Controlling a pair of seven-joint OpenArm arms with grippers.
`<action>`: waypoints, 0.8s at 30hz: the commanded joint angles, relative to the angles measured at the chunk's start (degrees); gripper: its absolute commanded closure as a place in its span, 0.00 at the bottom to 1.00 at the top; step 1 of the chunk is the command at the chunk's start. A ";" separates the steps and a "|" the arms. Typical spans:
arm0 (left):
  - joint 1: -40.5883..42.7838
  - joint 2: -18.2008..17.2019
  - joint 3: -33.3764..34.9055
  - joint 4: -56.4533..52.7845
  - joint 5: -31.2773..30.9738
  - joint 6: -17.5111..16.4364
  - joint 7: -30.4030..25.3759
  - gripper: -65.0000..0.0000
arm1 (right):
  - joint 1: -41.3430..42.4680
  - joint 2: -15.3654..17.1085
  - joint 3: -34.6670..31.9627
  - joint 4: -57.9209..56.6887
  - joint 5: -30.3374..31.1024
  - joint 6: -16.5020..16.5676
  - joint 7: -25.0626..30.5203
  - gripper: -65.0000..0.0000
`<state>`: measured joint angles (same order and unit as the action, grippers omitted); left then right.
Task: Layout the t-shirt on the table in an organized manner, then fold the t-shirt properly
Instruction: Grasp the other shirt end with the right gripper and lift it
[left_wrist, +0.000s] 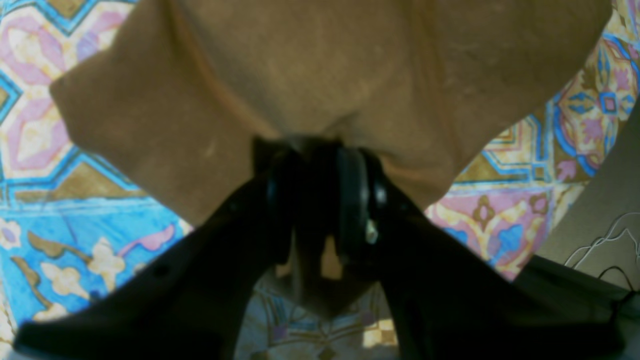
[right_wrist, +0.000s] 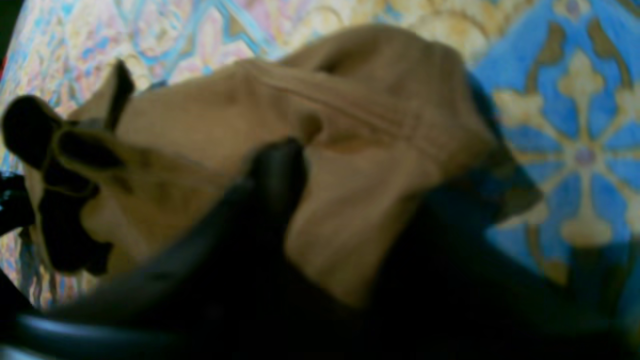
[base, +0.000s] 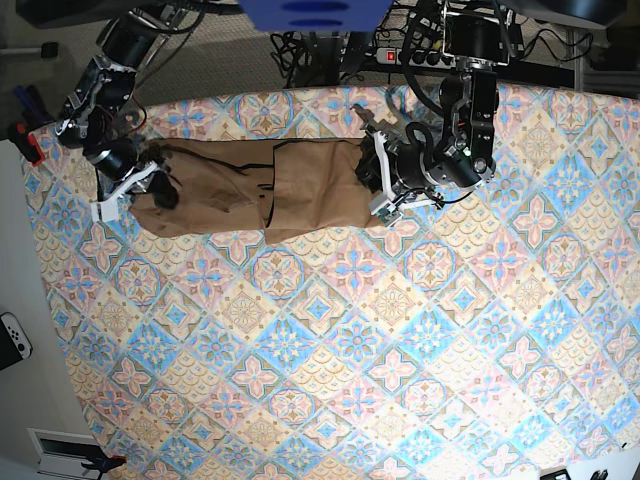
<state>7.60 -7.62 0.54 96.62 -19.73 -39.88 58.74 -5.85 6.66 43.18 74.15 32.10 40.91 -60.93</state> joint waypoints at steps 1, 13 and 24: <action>-0.52 -0.08 0.12 0.57 -0.10 -0.12 0.20 0.78 | -1.76 -0.81 -0.67 -1.23 -8.14 -0.91 -10.50 0.94; -0.52 2.83 2.67 2.59 -0.10 -0.12 0.29 0.78 | 6.51 1.21 -0.76 4.58 -8.40 -0.91 -18.94 1.00; -3.68 6.25 8.04 1.80 0.08 -0.12 0.29 0.78 | 14.86 4.29 -9.73 9.50 -8.40 -0.91 -19.07 1.00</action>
<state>4.40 -1.61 8.51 97.73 -18.87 -39.88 59.99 8.25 10.07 33.19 82.54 22.61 39.86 -80.75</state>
